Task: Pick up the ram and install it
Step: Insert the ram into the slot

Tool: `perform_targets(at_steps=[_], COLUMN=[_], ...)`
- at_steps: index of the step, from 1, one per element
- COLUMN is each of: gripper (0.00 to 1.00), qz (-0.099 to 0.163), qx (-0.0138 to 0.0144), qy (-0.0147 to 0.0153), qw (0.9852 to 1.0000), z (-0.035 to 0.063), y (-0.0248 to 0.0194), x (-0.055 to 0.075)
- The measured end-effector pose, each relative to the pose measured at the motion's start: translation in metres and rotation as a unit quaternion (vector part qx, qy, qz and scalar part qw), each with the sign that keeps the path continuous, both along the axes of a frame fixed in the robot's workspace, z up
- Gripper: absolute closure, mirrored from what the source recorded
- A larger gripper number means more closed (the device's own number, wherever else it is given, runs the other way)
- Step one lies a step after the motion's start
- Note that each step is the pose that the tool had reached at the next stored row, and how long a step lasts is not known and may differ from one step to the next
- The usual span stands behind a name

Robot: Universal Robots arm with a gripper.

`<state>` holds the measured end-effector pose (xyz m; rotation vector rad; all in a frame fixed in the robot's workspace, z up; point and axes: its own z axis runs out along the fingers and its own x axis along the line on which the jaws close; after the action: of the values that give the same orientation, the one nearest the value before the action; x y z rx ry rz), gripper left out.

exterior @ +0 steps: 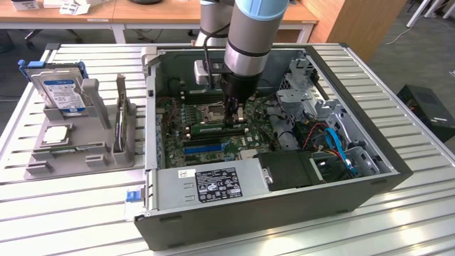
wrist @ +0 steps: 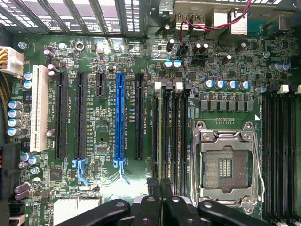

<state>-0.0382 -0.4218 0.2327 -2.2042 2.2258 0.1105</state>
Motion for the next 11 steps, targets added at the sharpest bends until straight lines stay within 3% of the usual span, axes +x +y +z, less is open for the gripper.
perform_targets(at_steps=[11], gripper=[0.88], qz=[0.0], qx=[0.0001], qy=[0.0], qw=[1.0], z=[-0.0016], y=[0.0], x=[0.0])
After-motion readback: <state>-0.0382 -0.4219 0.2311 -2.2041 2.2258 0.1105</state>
